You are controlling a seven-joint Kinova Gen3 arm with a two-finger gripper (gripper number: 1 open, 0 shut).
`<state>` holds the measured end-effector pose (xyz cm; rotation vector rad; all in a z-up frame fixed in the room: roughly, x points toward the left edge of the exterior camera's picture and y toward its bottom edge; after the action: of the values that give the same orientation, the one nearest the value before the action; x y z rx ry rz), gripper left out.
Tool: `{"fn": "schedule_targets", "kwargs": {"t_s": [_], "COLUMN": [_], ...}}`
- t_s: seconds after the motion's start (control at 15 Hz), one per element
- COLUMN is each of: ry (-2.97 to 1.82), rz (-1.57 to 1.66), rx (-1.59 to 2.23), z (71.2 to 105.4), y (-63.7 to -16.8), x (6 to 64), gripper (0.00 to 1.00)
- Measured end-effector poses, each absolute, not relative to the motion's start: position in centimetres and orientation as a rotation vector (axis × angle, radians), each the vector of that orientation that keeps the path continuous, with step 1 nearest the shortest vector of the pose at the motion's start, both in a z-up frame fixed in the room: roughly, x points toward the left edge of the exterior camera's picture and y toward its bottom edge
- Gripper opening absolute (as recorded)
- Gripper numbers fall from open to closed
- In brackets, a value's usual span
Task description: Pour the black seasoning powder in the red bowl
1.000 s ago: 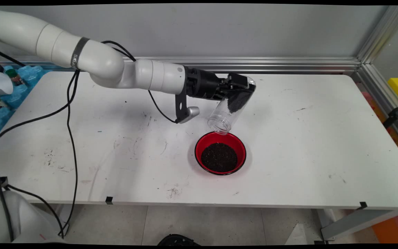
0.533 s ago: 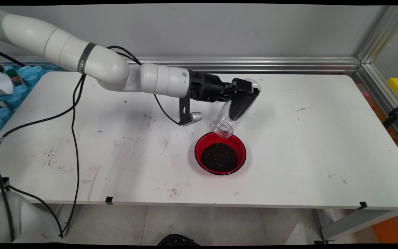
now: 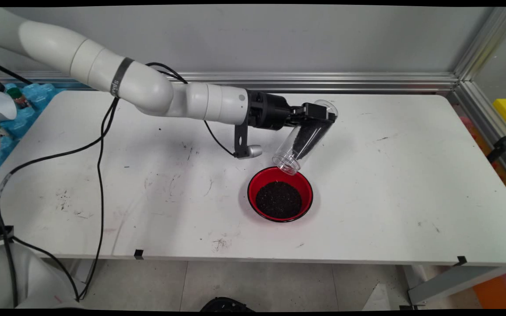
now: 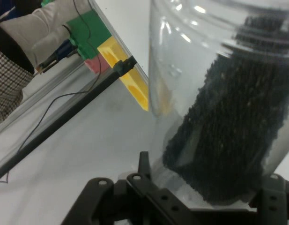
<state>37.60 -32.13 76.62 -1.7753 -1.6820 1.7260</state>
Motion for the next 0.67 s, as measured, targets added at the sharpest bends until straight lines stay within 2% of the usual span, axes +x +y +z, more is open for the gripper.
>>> {"fn": "schedule_targets", "kwargs": {"t_s": [0.67], "ry": [-1.615], "rz": [1.790], "rx": [-1.840], "z": [76.14], "y": [-32.84], "x": [36.59], "gripper": [0.00]}}
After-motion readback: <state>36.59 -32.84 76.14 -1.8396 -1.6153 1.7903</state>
